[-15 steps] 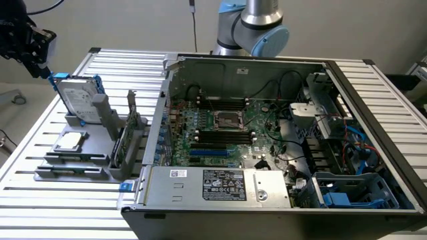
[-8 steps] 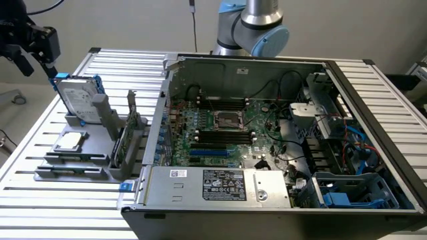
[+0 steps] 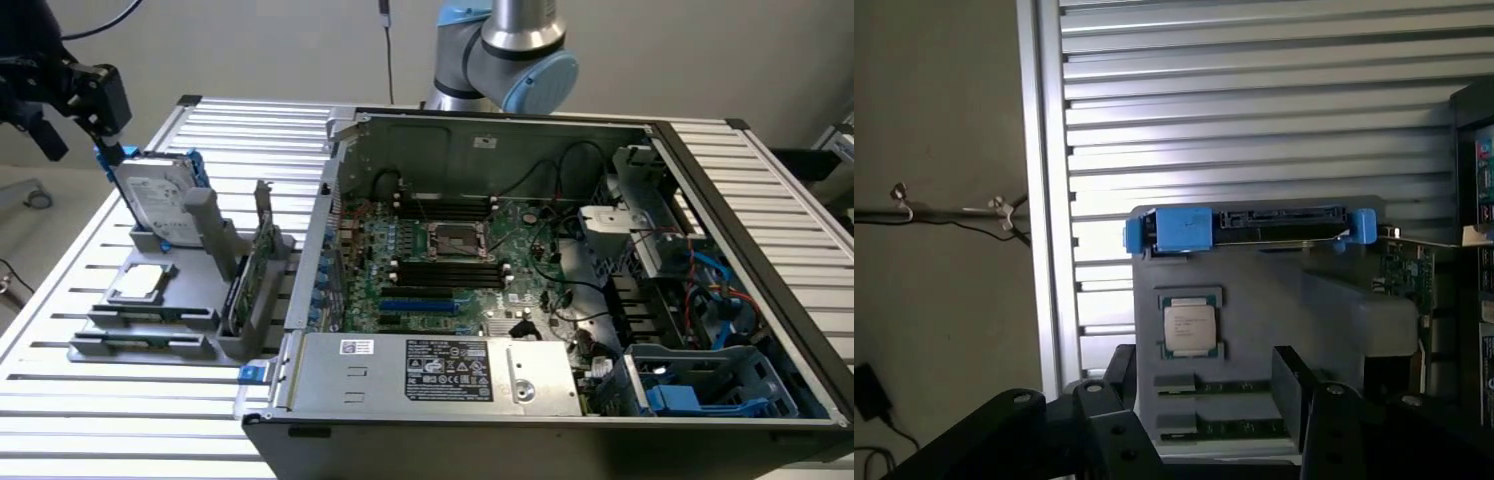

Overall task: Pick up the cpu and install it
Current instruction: 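Pick up the cpu and move it towards the insertion slot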

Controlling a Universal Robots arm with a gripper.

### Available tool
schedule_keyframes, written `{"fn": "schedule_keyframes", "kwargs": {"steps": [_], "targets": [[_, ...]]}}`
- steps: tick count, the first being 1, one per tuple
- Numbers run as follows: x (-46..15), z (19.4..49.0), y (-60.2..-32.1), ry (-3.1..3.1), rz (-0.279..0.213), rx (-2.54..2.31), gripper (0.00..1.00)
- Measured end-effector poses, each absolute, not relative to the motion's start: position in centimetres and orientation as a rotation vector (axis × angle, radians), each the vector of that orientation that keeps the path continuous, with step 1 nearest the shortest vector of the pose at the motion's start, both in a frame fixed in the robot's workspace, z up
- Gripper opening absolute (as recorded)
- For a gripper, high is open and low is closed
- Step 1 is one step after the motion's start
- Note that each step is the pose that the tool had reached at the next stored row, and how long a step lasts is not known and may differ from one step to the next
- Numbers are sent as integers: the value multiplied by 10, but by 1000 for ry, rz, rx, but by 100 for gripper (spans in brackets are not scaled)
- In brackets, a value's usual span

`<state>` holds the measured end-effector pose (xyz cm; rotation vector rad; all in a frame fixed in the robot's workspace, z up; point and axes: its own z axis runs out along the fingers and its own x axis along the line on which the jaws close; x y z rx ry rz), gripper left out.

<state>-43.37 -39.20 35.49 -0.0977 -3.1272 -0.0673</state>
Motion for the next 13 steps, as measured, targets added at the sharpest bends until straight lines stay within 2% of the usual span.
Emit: {"fn": "schedule_keyframes", "kwargs": {"steps": [13], "targets": [[-435,331,-394,-3127,-67,-75,65]]}}
